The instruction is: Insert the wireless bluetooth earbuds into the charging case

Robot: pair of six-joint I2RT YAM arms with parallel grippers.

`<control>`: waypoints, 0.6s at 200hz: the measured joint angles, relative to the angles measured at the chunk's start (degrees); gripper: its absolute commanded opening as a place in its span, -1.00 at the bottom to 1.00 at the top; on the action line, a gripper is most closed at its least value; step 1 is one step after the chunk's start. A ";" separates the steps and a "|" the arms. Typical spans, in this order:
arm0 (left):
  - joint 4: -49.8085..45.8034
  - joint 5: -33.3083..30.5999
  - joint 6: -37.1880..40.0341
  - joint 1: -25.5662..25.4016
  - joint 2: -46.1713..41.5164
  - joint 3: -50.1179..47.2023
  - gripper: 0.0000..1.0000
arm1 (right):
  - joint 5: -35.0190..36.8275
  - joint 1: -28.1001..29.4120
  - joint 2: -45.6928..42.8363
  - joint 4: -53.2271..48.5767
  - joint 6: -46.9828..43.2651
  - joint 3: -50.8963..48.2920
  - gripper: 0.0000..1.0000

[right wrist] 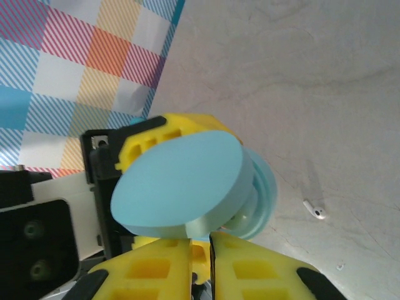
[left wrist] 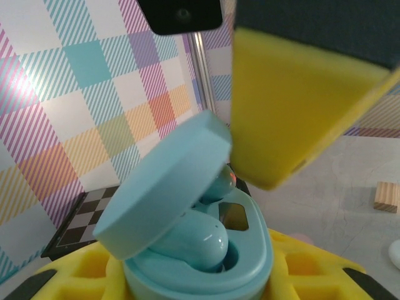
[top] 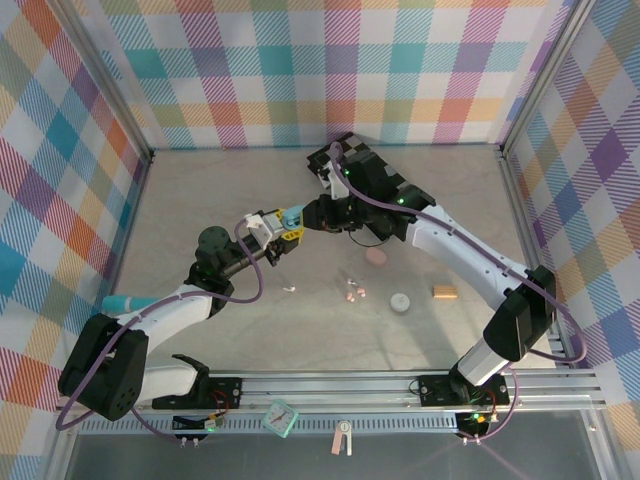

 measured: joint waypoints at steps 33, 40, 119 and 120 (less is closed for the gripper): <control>0.00 0.00 0.00 0.00 0.00 0.02 -0.36 | 0.22 0.00 0.00 0.22 0.00 0.28 -0.66; 0.00 0.02 0.00 0.00 0.00 0.02 -0.36 | 0.44 0.00 0.00 0.22 0.00 0.35 -0.66; 0.02 0.85 -0.17 0.00 -0.02 0.02 -0.36 | 1.57 -0.20 1.97 -0.72 -1.51 9.40 -0.58; 0.02 0.87 -0.22 0.00 -0.02 0.02 -0.36 | 1.57 -0.20 2.03 -0.72 -1.57 9.51 -0.57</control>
